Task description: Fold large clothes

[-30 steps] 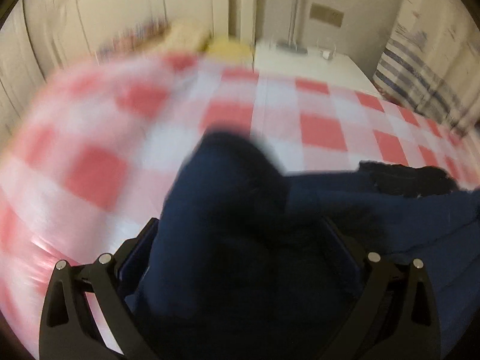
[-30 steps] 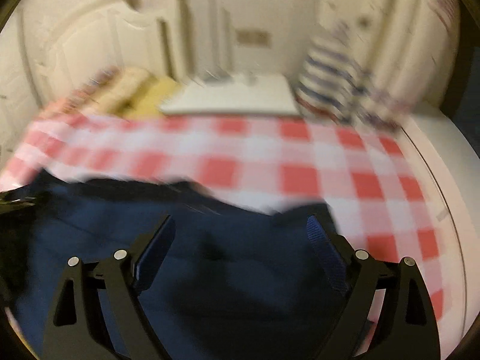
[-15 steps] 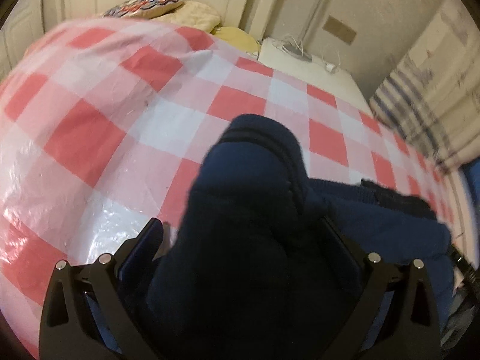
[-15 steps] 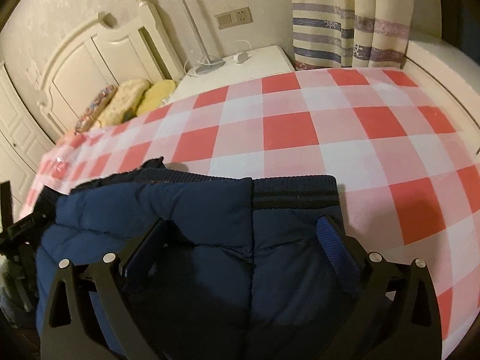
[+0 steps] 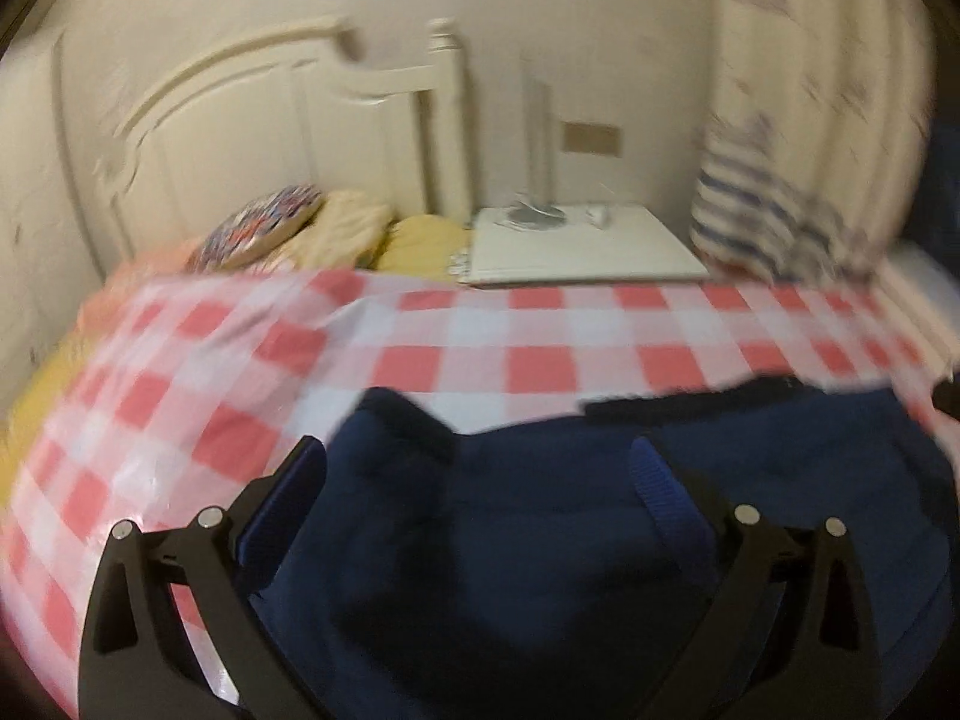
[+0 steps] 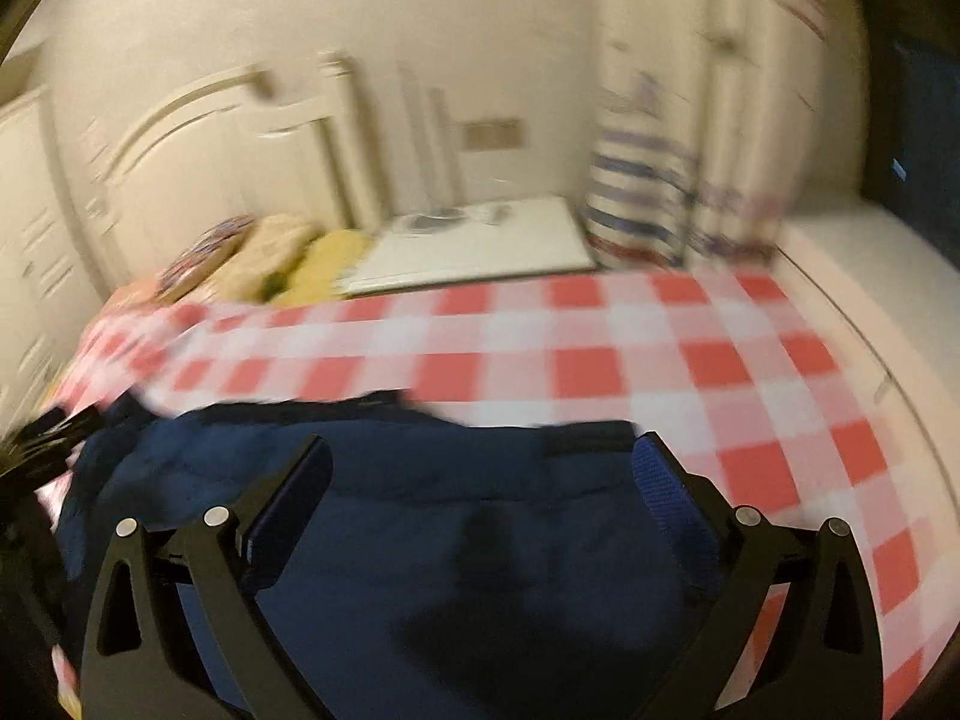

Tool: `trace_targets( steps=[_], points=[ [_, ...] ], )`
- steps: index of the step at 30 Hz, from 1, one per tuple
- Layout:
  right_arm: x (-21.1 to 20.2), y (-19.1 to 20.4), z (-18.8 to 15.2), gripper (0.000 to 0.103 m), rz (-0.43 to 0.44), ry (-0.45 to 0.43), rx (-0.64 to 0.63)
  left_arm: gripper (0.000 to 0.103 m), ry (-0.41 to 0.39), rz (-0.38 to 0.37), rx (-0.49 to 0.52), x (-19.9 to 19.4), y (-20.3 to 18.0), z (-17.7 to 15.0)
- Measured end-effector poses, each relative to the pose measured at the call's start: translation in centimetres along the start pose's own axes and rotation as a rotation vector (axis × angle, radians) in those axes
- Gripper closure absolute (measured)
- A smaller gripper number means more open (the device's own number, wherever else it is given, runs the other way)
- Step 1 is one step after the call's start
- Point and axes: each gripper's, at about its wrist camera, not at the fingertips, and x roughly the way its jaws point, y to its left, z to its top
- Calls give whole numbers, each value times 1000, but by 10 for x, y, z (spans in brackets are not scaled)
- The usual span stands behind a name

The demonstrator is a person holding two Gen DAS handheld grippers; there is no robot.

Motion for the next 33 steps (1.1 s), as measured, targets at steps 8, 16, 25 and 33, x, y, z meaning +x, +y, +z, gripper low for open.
trace_targets(
  steps=[8,16,25,33],
  points=[
    [57,67,-48,5,-50,221,-234,2,155,30,163,48,-51,-40],
    [68,59,-51,4,-26,272,-201,2,144,20,147,50,-46,-44],
    [72,56,-43,5,6,342,-192,2,153,-7,123,50,-43,-44],
    [55,-10,-10,5,-108,177,-15,2,155,-9,122,50,-43,-44]
  ],
)
